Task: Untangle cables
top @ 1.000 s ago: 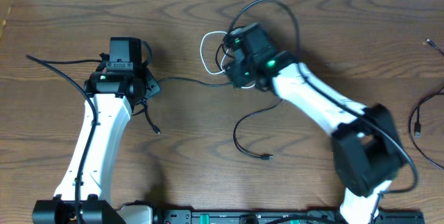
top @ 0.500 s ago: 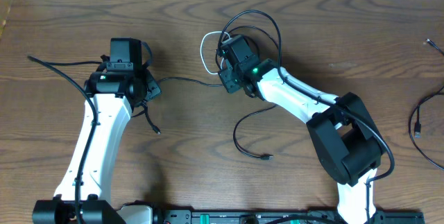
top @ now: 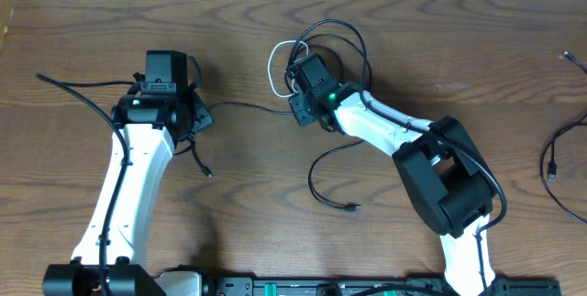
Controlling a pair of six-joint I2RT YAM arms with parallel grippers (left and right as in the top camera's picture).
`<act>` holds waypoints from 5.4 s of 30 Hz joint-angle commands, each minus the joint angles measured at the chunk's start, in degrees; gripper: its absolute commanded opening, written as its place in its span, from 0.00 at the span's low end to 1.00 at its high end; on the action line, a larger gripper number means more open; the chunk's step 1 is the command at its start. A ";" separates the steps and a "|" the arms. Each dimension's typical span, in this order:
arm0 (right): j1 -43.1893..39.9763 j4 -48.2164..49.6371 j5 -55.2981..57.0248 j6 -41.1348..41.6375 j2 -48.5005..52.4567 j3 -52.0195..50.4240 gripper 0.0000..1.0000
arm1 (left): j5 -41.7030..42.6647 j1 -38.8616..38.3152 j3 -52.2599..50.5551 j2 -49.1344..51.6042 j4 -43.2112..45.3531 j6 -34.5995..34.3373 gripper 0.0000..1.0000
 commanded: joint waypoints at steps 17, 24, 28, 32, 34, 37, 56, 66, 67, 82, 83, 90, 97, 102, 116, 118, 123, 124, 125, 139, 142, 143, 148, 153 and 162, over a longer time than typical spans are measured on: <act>-0.90 -2.67 2.23 0.85 -5.03 1.16 0.01 | 0.02 0.17 1.36 -0.37 0.00 -0.74 0.57; -3.17 -9.60 -1.14 0.83 -17.00 1.75 0.01 | 0.04 0.17 1.36 -0.37 0.33 -0.74 0.57; -3.80 -14.64 -1.51 0.85 -21.18 1.75 0.01 | 0.04 0.17 1.36 -0.37 0.35 -0.74 0.57; -3.78 -17.16 -1.49 0.81 -21.16 1.68 0.01 | 0.02 0.17 1.36 -0.37 0.63 -0.74 0.58; -3.69 -16.72 -1.51 0.83 -19.71 1.68 0.01 | 0.04 0.17 1.36 -0.37 0.79 -0.74 0.57; -3.26 -15.30 -2.08 0.83 -16.20 1.68 0.21 | 0.04 0.17 1.36 -0.37 0.76 -0.74 0.57; -1.40 -4.00 -4.42 2.23 -0.55 1.68 0.34 | 0.04 0.17 1.36 -0.37 0.94 -0.74 0.57; -1.42 -3.61 -2.67 3.43 0.42 1.68 0.34 | 0.04 0.17 1.36 -0.37 0.94 -0.74 0.57; -1.42 -3.58 -2.51 3.45 0.44 1.68 0.34 | 0.04 0.17 1.36 -0.37 0.94 -0.74 0.57; -1.40 -2.89 -1.44 6.88 1.92 1.66 0.24 | 0.04 0.17 1.36 -0.37 0.94 -0.74 0.57; -1.40 -2.73 -1.46 6.93 1.92 1.66 0.20 | 0.04 0.17 1.36 -0.37 0.94 -0.74 0.57; -1.42 -3.37 -2.29 8.57 1.92 1.66 0.06 | 0.04 0.17 1.36 -0.37 0.92 -0.74 0.57; -1.84 -3.98 -8.90 8.59 1.18 1.75 0.01 | 0.04 0.17 1.36 -0.37 0.92 -0.74 0.57; -3.61 -6.29 -13.16 8.59 -3.37 1.79 0.01 | 0.04 0.17 1.36 -0.37 0.96 -0.74 0.57; -8.92 -6.84 -21.88 7.19 -27.50 1.79 0.01 | 0.02 0.17 1.36 -0.37 0.96 -0.74 0.57; -9.99 -6.88 -21.33 7.23 -30.27 1.79 0.01 | 0.02 0.17 1.36 -0.37 0.96 -0.74 0.57; -13.49 -8.28 -13.84 7.17 -36.94 1.79 0.01 | 0.02 0.17 1.36 -0.37 0.96 -0.72 0.57; -14.36 -8.79 -11.17 6.73 -38.36 1.79 0.01 | 0.02 0.17 1.36 -0.37 0.96 -0.74 0.57; -15.32 -9.42 -8.09 6.43 -39.82 1.79 0.01 | 0.02 0.17 1.36 -0.37 0.96 -0.72 0.57; -24.37 -18.56 -4.83 6.56 -45.72 1.77 0.04 | 0.02 0.17 1.36 -0.37 1.09 -0.72 0.57; -23.32 -21.00 -9.44 6.58 -41.55 1.77 0.09 | 0.00 0.17 1.36 -0.37 0.94 -0.72 0.57; -22.88 -21.38 -11.19 6.56 -40.06 1.77 0.10 | 0.00 0.17 1.36 -0.37 0.94 -0.72 0.57; -19.41 -21.20 -19.26 5.05 -31.71 1.77 0.22 | 0.00 0.17 1.36 -0.37 0.92 -0.72 0.57; -15.39 -20.41 -19.89 5.53 -23.82 1.77 0.31 | 0.02 0.17 1.36 -0.37 0.90 -0.74 0.57; -10.14 -12.24 -15.85 9.66 -12.87 1.77 0.48 | 0.02 0.17 1.36 -0.37 0.61 -0.74 0.57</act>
